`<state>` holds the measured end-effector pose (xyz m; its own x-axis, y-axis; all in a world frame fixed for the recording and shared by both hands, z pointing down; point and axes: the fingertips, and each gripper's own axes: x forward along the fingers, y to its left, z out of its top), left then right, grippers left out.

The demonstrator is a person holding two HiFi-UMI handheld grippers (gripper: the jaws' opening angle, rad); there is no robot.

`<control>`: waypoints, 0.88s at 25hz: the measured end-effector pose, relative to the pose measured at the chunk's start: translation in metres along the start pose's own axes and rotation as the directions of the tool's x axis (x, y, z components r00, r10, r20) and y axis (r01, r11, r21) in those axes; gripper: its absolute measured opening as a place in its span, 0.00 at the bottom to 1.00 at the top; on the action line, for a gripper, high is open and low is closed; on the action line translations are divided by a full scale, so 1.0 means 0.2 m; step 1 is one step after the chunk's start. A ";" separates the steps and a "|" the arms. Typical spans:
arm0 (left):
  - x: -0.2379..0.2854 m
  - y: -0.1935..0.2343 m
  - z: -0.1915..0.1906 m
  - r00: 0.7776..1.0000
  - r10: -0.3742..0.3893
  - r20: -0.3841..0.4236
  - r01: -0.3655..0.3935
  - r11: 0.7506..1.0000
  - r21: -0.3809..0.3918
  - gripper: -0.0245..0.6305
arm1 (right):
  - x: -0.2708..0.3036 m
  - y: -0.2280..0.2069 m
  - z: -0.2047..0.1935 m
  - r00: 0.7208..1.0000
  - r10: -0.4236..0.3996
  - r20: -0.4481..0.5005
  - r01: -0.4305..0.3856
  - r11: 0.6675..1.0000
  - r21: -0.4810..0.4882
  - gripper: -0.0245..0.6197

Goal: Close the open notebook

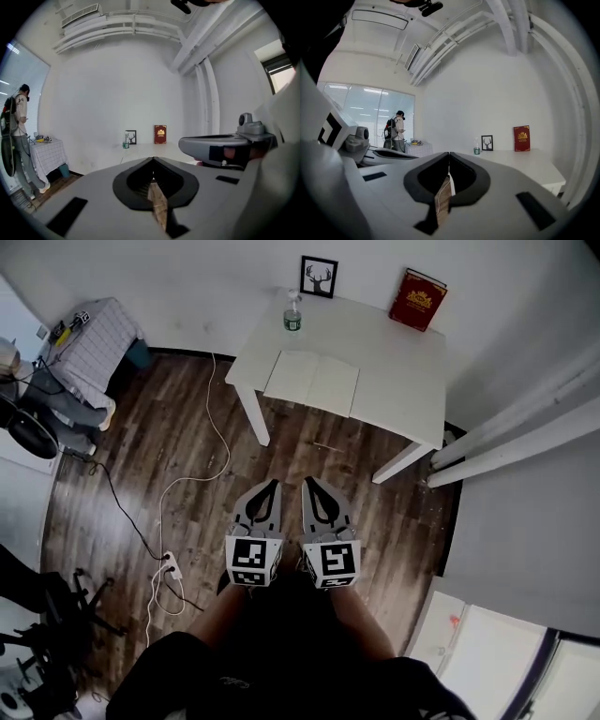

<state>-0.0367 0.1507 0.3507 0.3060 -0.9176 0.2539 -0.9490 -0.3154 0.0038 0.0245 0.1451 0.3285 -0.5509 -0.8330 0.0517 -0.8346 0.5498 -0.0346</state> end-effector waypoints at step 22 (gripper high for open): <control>0.49 0.42 -0.09 0.996 -0.022 -0.089 0.016 0.998 -0.065 0.04 | 0.55 -0.11 -0.18 0.992 -0.015 -0.124 0.020 0.999 0.035 0.07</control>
<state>-0.0871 0.0386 0.3934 0.3186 -0.8851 0.3392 -0.9469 -0.3138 0.0706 -0.0175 0.0435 0.3718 -0.5338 -0.8271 0.1757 -0.8448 0.5307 -0.0684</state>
